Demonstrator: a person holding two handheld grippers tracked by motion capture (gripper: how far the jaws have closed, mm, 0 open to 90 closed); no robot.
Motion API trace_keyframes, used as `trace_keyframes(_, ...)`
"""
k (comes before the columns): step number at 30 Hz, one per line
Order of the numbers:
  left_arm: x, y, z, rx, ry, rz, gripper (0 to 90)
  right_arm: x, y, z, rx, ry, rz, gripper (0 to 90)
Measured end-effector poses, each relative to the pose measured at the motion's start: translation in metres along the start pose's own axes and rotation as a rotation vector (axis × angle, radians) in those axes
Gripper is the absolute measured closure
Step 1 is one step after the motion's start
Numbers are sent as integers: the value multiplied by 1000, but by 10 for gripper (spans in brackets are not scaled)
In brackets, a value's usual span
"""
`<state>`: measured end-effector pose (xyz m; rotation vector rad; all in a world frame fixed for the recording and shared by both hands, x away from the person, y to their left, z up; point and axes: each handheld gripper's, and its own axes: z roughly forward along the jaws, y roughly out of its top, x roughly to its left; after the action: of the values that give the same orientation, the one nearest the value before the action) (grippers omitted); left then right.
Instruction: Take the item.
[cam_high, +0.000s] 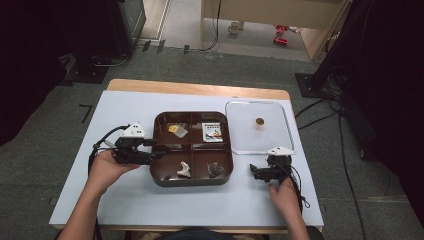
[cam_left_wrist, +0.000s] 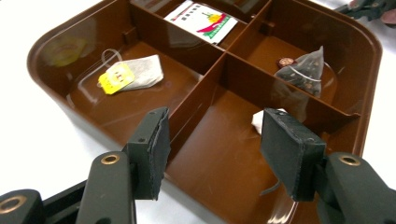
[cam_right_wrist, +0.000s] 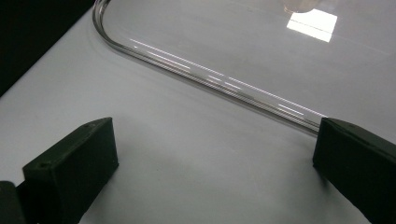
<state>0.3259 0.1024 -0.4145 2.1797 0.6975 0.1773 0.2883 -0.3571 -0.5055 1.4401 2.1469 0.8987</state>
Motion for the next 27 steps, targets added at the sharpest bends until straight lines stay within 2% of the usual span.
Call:
trace_keyframes(2,-3,1,4,0,-17,11,427,0,0,0,0,0,0,0)
trace_keyframes(15,-17,7,26,27,-60,53,429,0,0,0,-1,-1,0,0)
trace_keyframes(27,-28,8,44,86,-90,97,434,0,0,0,-1,-1,-2,0)
